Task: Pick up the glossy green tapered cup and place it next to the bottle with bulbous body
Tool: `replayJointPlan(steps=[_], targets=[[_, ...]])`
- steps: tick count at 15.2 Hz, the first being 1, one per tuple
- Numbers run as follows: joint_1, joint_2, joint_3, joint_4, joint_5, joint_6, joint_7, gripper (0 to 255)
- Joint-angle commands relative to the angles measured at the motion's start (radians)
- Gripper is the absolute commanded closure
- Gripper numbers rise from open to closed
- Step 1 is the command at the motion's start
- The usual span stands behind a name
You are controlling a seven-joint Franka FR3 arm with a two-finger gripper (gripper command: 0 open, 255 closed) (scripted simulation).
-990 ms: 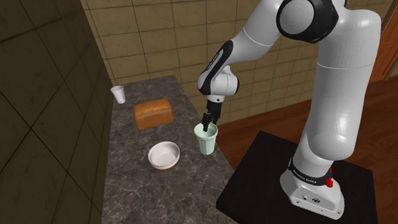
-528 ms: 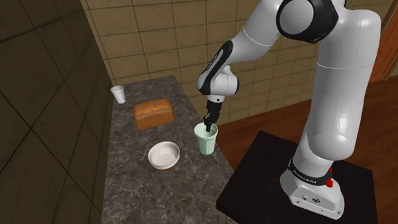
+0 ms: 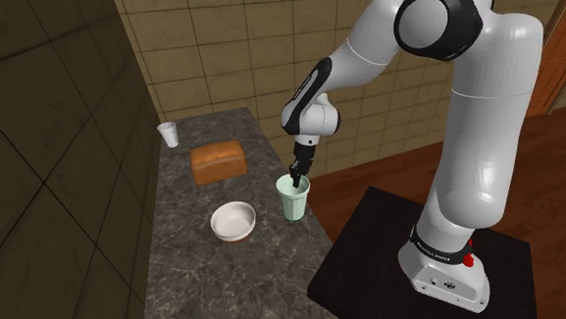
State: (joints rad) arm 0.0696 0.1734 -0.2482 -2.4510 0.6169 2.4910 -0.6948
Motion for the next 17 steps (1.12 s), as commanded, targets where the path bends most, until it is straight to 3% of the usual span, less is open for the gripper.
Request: replayJointPlan(steps=[1,17], targets=[[0.002,-0.021,-0.006,-0.002,-0.021,-0.015,0.019,255],[0.001,-0.219,-0.033,0.015,-0.205,-0.186,0.194,255]])
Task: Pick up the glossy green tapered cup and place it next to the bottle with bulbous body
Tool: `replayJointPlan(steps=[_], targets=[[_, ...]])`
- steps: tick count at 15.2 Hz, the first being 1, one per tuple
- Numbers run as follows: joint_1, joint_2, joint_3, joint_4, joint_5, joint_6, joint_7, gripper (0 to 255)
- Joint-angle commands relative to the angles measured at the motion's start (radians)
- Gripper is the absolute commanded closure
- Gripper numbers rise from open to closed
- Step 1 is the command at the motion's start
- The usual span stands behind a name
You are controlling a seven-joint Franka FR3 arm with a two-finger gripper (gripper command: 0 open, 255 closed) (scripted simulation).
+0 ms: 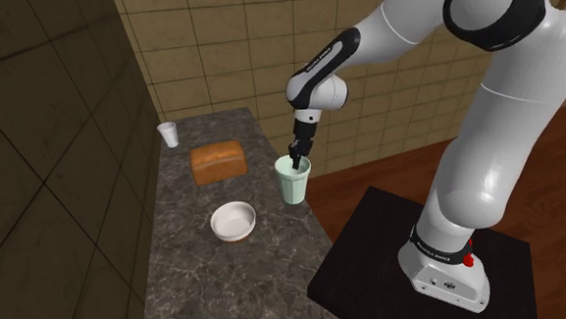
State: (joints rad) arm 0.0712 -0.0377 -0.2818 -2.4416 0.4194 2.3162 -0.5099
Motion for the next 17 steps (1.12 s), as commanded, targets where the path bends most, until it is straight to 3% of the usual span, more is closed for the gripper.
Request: replayJointPlan(steps=[1,17], targets=[[-0.001,-0.018,0.000,0.009,-0.016,-0.023,0.018,255],[-0.017,-0.154,0.007,0.097,-0.115,-0.222,0.135,255]])
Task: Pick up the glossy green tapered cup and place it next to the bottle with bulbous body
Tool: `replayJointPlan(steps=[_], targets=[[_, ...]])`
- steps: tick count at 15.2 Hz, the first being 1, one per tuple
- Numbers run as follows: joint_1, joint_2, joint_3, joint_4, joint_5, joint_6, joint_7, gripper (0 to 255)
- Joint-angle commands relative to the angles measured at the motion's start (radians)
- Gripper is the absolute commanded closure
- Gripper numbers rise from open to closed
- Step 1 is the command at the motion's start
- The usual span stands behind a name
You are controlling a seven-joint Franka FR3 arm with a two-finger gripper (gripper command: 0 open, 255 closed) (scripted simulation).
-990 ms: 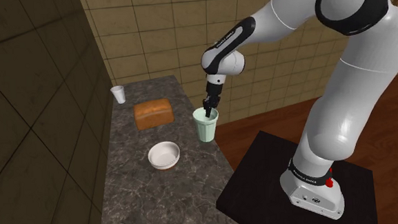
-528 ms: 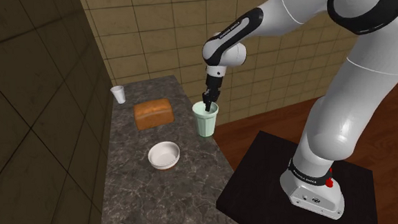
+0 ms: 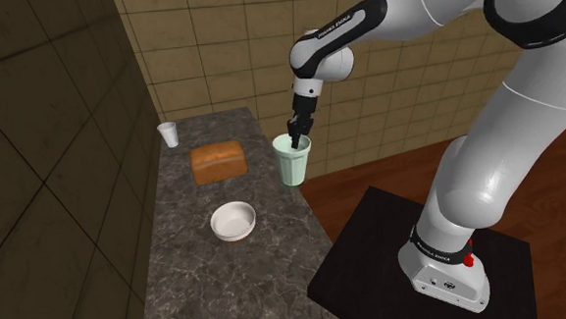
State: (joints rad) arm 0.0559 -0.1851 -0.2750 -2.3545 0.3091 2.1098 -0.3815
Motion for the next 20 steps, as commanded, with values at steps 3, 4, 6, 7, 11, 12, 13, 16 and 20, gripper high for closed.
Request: replayJointPlan(steps=[3,4,6,7,11,12,13,16,20], targets=[[-0.003,-0.026,0.002,0.033,-0.017,-0.054,0.023,255],[-0.004,-0.031,0.003,0.041,-0.020,-0.066,0.029,255],[-0.005,-0.042,0.004,0.057,-0.027,-0.092,0.039,255],[-0.006,-0.047,0.004,0.066,-0.030,-0.105,0.044,255],[-0.007,-0.065,0.007,0.103,-0.040,-0.156,0.064,255],[-0.008,-0.068,0.007,0.113,-0.043,-0.169,0.068,255],[-0.008,-0.072,0.008,0.123,-0.045,-0.182,0.073,255],[-0.009,-0.081,0.009,0.154,-0.051,-0.220,0.086,255],[-0.009,-0.090,0.011,0.199,-0.057,-0.271,0.102,255]])
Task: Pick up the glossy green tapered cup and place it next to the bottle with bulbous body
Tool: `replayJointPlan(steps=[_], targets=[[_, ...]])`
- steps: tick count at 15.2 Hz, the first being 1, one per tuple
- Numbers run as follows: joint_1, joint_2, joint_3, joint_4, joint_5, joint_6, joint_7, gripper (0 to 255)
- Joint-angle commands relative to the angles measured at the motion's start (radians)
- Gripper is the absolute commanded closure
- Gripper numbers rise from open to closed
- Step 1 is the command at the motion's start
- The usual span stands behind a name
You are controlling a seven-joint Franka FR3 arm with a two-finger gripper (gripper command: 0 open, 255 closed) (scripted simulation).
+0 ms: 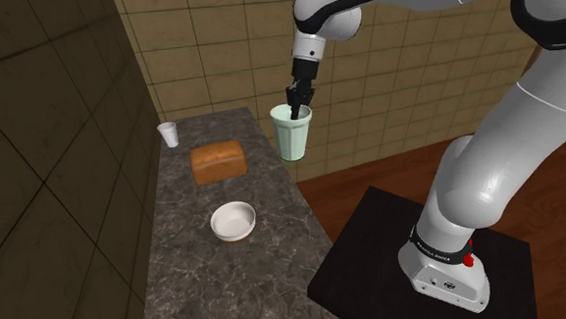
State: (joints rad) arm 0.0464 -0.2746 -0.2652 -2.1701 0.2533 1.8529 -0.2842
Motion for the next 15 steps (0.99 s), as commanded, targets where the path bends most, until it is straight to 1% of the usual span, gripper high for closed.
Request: replayJointPlan(steps=[1,7,15], targets=[[0.000,-0.003,0.001,0.026,-0.002,-0.027,0.009,255],[0.001,-0.008,0.002,0.093,-0.007,-0.097,0.029,255],[0.068,-0.119,0.143,-0.031,0.025,-0.028,0.217,255]])
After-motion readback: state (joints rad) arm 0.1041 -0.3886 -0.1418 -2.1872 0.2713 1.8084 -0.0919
